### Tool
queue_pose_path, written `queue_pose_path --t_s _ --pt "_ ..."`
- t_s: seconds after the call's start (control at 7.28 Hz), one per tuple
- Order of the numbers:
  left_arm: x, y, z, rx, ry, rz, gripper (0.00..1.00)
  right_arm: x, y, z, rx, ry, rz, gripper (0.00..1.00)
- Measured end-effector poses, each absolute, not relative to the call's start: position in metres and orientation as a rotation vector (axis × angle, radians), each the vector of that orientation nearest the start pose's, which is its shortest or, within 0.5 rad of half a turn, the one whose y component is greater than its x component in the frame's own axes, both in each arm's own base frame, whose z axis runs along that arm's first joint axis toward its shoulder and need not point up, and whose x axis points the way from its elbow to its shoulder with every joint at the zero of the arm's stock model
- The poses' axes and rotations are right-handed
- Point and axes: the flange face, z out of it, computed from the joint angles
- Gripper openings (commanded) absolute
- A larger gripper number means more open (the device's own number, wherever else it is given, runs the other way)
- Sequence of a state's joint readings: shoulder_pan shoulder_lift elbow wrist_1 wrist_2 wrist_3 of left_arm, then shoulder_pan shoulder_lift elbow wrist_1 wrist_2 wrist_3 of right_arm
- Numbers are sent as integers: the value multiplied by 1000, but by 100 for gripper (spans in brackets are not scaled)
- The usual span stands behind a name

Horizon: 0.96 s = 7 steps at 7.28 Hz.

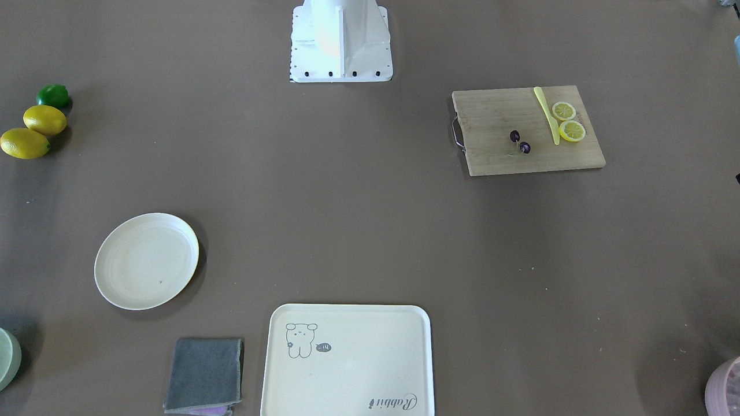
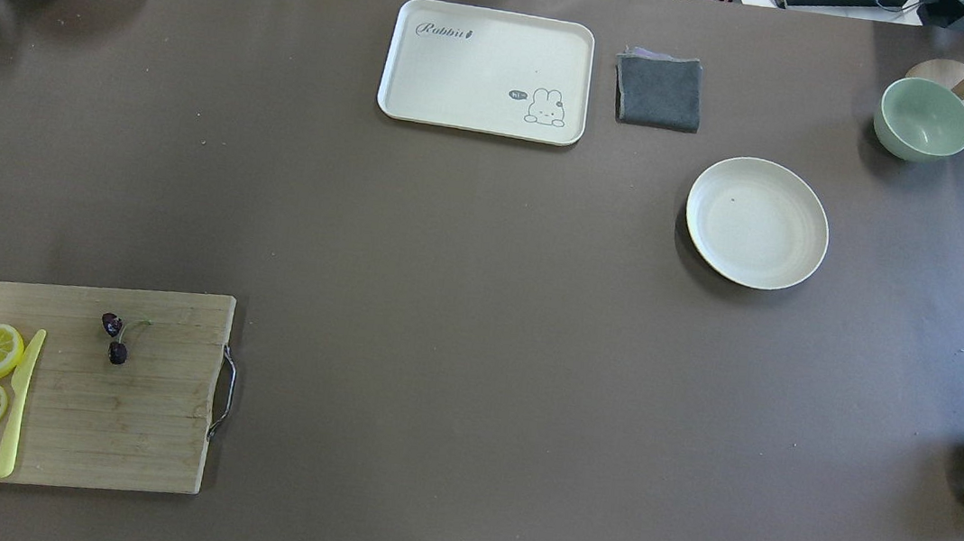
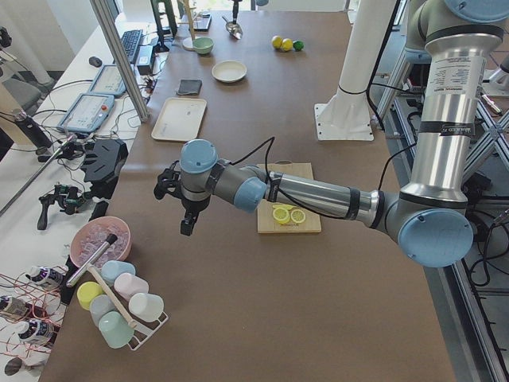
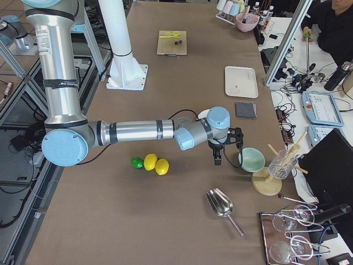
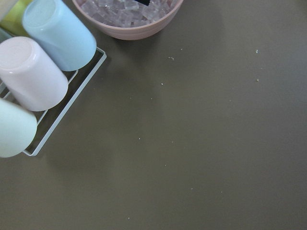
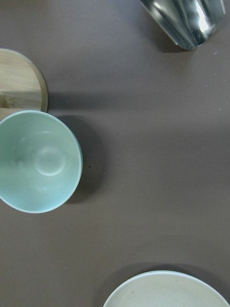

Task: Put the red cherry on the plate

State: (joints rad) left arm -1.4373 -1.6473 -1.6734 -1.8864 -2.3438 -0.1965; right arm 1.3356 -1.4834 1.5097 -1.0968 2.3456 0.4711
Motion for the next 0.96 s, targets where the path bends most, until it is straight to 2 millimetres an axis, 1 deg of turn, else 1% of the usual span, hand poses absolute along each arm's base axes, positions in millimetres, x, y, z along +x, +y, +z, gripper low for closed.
queue_pose_path --t_s 0.14,0.27,0.41,0.69,0.82,0.96 --pt "24 -544 527 376 833 174 98 -89 -550 597 211 -889 21 100" --pt "35 -543 523 404 847 189 98 -115 -550 593 227 -902 20 100" --pt "42 -543 519 425 862 185 98 -147 -550 582 240 -916 22 100" --pt "47 -544 516 468 881 177 98 -218 -542 560 276 -934 10 99" --pt "47 -545 515 468 887 161 98 -248 -536 556 297 -921 2 94" --pt "47 -545 515 467 890 153 98 -271 -531 554 311 -905 1 43"
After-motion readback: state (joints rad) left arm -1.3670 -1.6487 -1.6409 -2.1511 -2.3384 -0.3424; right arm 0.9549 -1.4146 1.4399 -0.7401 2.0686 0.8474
